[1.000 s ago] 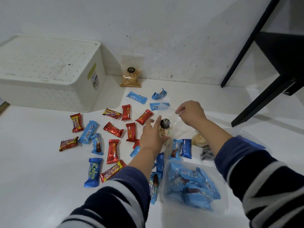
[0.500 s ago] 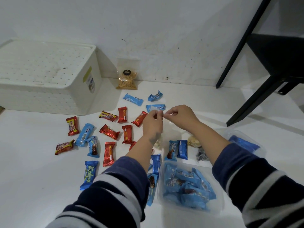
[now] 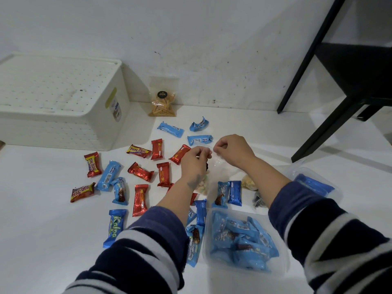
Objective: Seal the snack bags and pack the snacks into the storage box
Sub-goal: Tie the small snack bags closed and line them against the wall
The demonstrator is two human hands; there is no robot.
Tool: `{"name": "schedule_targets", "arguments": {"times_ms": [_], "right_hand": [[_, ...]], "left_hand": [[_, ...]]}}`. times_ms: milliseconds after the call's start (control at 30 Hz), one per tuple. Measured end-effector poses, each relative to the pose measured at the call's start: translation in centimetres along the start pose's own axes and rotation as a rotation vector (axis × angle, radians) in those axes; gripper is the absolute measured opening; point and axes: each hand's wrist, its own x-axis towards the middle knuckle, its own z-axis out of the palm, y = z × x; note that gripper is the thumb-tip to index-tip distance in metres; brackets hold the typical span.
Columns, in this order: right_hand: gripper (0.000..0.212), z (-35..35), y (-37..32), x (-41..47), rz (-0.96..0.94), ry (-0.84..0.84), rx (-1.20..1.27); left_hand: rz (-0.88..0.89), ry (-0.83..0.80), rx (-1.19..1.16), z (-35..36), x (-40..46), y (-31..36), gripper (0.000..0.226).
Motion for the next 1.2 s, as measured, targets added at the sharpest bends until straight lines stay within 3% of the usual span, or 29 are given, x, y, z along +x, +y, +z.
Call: {"name": "schedule_targets", "arguments": {"times_ms": [167, 267, 400, 500, 600, 800, 967, 1200], "right_hand": [[0.018, 0.0, 0.4, 0.5, 0.084, 0.048, -0.016], [0.016, 0.0, 0.2, 0.7, 0.04, 0.002, -0.011], [0.009, 0.5, -0.4, 1.0, -0.021, -0.008, 0.011], [0.02, 0.4, -0.4, 0.9, -0.03, -0.013, 0.044], [0.026, 0.0, 0.3, 0.8, 0.013, -0.051, -0.004], [0.037, -0.2, 1.3, 1.0, 0.085, -0.047, -0.028], [0.026, -0.3, 1.7, 1.1, 0.178, -0.045, 0.071], [0.037, 0.6, 1.1, 0.2, 0.185, -0.018, 0.112]], "left_hand": [[0.0, 0.004, 0.042, 0.1, -0.3, 0.0, 0.022], [0.015, 0.01, 0.108, -0.4, -0.5, -1.1, 0.022], [0.038, 0.024, 0.013, -0.7, -0.6, -0.9, 0.025], [0.154, 0.108, 0.226, -1.0, -0.5, -1.0, 0.019], [0.216, 0.134, 0.565, -1.3, -0.8, -2.6, 0.041], [0.175, -0.114, 0.732, -1.1, -2.1, -5.3, 0.092], [0.146, -0.139, 0.708, -1.6, -2.1, -5.6, 0.095], [0.155, -0.145, 0.707, -1.5, -2.4, -5.8, 0.098]]}}
